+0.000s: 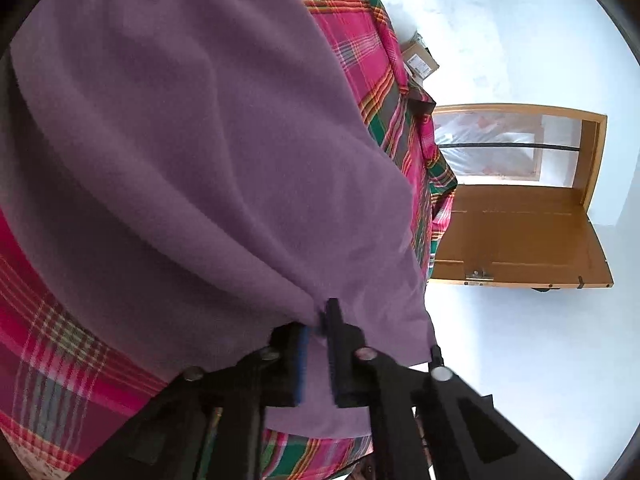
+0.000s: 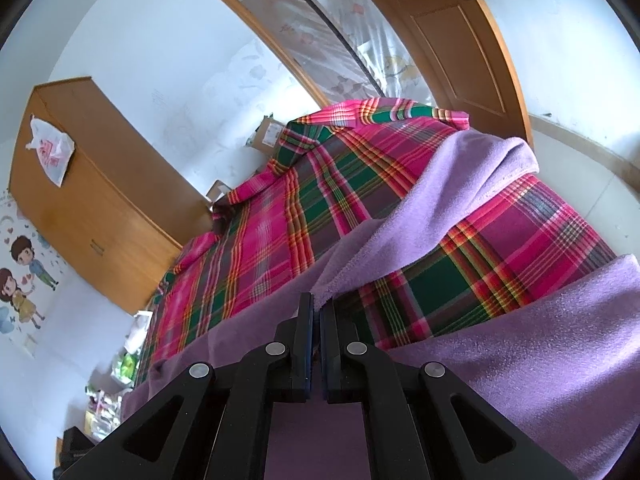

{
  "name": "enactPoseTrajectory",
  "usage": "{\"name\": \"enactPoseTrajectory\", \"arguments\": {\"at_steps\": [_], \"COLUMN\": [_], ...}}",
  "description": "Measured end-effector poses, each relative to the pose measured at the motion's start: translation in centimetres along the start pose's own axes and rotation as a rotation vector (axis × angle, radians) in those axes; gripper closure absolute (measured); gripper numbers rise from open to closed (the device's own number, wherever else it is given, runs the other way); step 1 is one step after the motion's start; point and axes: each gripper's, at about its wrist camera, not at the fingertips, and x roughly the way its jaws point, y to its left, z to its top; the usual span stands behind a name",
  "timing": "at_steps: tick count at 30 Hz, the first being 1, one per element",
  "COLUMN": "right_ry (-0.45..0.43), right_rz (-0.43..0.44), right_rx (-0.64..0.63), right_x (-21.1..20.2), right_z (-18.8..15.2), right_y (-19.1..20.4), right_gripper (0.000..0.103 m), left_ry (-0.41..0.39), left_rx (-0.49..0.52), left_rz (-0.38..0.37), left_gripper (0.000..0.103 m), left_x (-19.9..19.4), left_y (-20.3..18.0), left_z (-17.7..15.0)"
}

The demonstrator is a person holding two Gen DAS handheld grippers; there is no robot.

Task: Fold clothes

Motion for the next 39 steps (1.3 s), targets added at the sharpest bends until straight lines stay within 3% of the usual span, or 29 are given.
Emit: {"name": "enactPoseTrajectory", "arguments": {"at_steps": [11, 22, 33, 39], "right_ry": [-0.100, -0.191, -0.117, -0.075], "right_rz": [-0.001, -0.049, -0.158, -0.189], "right_rx": [-0.082, -0.117, -0.071, -0.050], "right_x": [-4.5, -10.3, -10.1, -9.0], "right_z": [0.1, -3.3, -7.9, -9.3], "right_y": [3.0, 4.4, 0.7, -0.8], "right_gripper": [0.100, 0.100, 0.100, 0.100], "left_ry": [-0.059, 0.020, 0.025, 0.023], "left_rx": [0.075, 0.114, 0.091, 0.042], "left_rz": [-0.120, -0.118, -0.052, -0.065], "left_gripper": [0.100, 0.100, 0.100, 0.099], "left_x": [-3.5, -4.4, -4.6, -4.4], "left_y": [-1.2, 0.2, 3.3, 4.8], "left_z": [0.4, -0.7, -0.8, -0.5]}}
